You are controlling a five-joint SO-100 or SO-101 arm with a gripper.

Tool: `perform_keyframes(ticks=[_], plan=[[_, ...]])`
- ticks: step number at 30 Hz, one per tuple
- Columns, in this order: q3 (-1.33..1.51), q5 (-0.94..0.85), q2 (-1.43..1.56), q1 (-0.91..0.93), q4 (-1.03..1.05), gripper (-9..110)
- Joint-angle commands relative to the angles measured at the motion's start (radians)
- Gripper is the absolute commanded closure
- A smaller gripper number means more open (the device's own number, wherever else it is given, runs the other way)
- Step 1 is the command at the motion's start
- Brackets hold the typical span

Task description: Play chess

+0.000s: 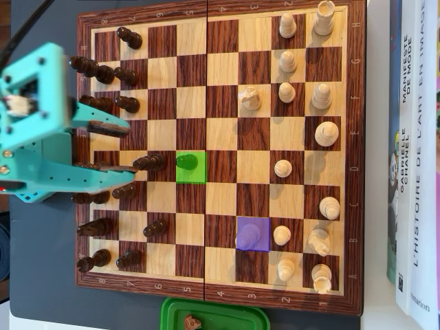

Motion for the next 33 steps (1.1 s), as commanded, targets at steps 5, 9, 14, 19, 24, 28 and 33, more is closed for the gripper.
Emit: perform_keyframes(ticks=[5, 9, 14, 19, 24, 28, 33], plan=[[-0.245, 0.000, -0.344, -0.002, 0.104, 83], [-0.345, 0.000, -0.549, -0.003, 0.135, 83], [-0.442, 0.000, -0.758, -0.003, 0.135, 83], [-0.517, 0.000, -0.887, -0.002, 0.132, 83], [-0.571, 0.000, -0.977, 0.009, 0.127, 83], [-0.600, -0.002, -1.052, 0.011, 0.127, 83], [-0.604, -0.002, -1.106, 0.017, 0.124, 83]])
